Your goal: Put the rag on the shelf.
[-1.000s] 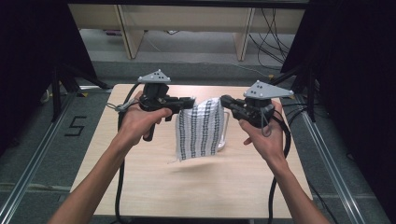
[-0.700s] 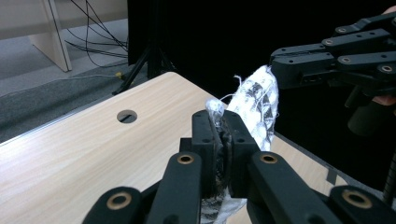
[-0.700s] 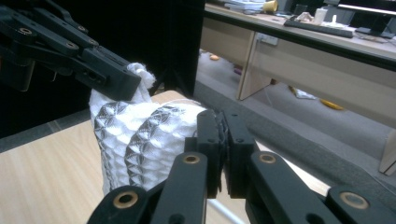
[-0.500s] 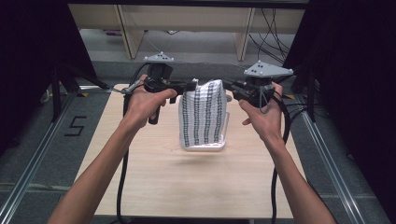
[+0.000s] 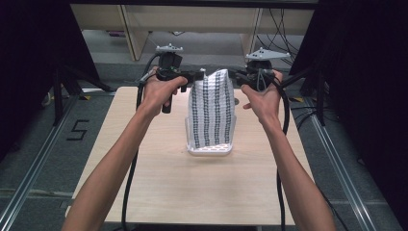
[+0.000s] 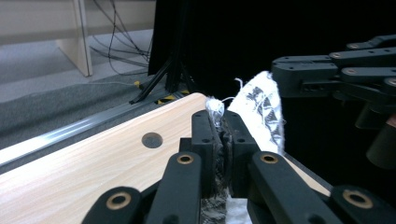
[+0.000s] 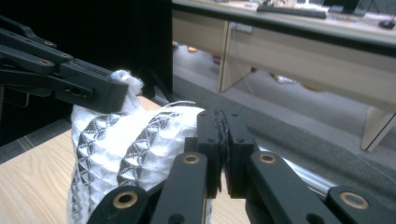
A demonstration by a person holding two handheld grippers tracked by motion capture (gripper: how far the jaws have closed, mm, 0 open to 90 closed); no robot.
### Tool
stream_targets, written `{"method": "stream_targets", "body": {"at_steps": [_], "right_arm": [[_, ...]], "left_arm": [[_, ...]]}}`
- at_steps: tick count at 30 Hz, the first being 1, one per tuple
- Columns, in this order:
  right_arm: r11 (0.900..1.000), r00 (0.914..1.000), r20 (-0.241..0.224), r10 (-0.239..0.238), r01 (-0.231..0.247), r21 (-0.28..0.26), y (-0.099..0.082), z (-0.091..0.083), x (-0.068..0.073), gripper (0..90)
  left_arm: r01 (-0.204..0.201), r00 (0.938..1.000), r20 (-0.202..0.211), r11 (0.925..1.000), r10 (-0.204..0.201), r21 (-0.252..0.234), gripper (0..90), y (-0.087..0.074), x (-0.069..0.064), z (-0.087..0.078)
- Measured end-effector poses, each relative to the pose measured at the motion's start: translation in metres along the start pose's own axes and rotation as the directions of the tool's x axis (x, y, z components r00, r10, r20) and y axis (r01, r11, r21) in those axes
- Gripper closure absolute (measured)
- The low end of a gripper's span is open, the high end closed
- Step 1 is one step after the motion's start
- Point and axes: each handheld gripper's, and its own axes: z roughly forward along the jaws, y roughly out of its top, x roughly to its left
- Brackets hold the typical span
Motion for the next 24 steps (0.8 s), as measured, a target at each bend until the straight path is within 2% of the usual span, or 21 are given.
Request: {"method": "stream_targets", "body": {"at_steps": [1,2,3,4,5,7,11,12,13,17,18,19,20,21,22,23,24], "right_arm": [[1.0000,1.0000,0.009,-0.003,0.003,0.009,0.000,0.005,-0.003,87.8],[0.9996,0.9998,0.017,0.010,-0.010,0.025,-0.001,0.011,-0.005,87.7],[0.9977,0.9992,0.013,0.038,-0.039,0.056,-0.004,0.024,-0.011,87.7],[0.9977,0.9992,0.013,0.038,-0.039,0.056,-0.004,0.024,-0.011,87.7],[0.9952,0.9982,0.026,0.053,-0.055,0.080,-0.008,0.033,-0.014,87.7],[0.9940,0.9975,0.030,0.064,-0.066,0.087,-0.009,0.037,-0.015,87.7],[0.9871,0.9952,0.051,0.084,-0.090,0.132,-0.021,0.056,-0.021,87.2],[0.9865,0.9958,0.043,0.081,-0.086,0.139,-0.023,0.058,-0.022,87.0],[0.9839,0.9941,0.050,0.096,-0.103,0.146,-0.025,0.061,-0.023,86.7],[0.9776,0.9924,0.052,0.112,-0.119,0.174,-0.032,0.070,-0.025,85.0],[0.9776,0.9924,0.052,0.112,-0.119,0.174,-0.032,0.070,-0.025,85.0],[0.9733,0.9936,0.056,0.098,-0.108,0.203,-0.036,0.075,-0.025,81.3],[0.9710,0.9919,0.057,0.113,-0.123,0.205,-0.037,0.077,-0.025,80.1],[0.9702,0.9907,0.066,0.119,-0.130,0.204,-0.039,0.079,-0.024,76.4],[0.9702,0.9907,0.066,0.119,-0.130,0.204,-0.039,0.079,-0.024,76.4],[0.9679,0.9892,0.076,0.125,-0.138,0.210,-0.039,0.080,-0.025,71.1],[0.9657,0.9899,0.076,0.120,-0.134,0.222,-0.040,0.082,-0.027,66.9]], "left_arm": [[0.014,0.9999,-0.001,0.9999,-0.014,0.005,84.4,-0.001,0.005,0.004],[0.023,0.9997,-0.007,0.9997,-0.023,0.007,84.2,-0.003,0.009,0.008],[0.047,0.9988,-0.013,0.9989,-0.047,0.003,84.1,-0.006,0.017,0.016],[0.047,0.9988,-0.013,0.9989,-0.047,0.003,84.1,-0.006,0.017,0.016],[0.066,0.9977,-0.018,0.9978,-0.066,0.005,84.1,-0.009,0.024,0.023],[0.062,0.9978,-0.026,0.9980,-0.061,0.014,84.1,-0.011,0.026,0.027],[0.051,0.9975,-0.051,0.9983,-0.050,0.029,83.4,-0.015,0.032,0.037],[0.043,0.9972,-0.062,0.9983,-0.041,0.039,83.1,-0.018,0.034,0.041],[0.050,0.9972,-0.058,0.9978,-0.047,0.043,82.7,-0.020,0.036,0.043],[0.073,0.9952,-0.071,0.9949,-0.068,0.070,79.9,-0.030,0.043,0.050],[0.073,0.9952,-0.071,0.9949,-0.068,0.070,78.2,-0.030,0.043,0.050],[0.079,0.9943,-0.078,0.9930,-0.073,0.088,74.0,-0.035,0.048,0.053],[0.079,0.9943,-0.078,0.9930,-0.073,0.088,71.1,-0.035,0.048,0.053],[0.093,0.9913,-0.101,0.9910,-0.084,0.096,65.1,-0.039,0.051,0.055],[0.093,0.9913,-0.101,0.9910,-0.084,0.096,59.1,-0.039,0.051,0.055],[0.111,0.9879,-0.120,0.9884,-0.098,0.104,59.1,-0.040,0.053,0.055],[0.113,0.9874,-0.124,0.9867,-0.099,0.116,45.8,-0.040,0.055,0.055]]}}
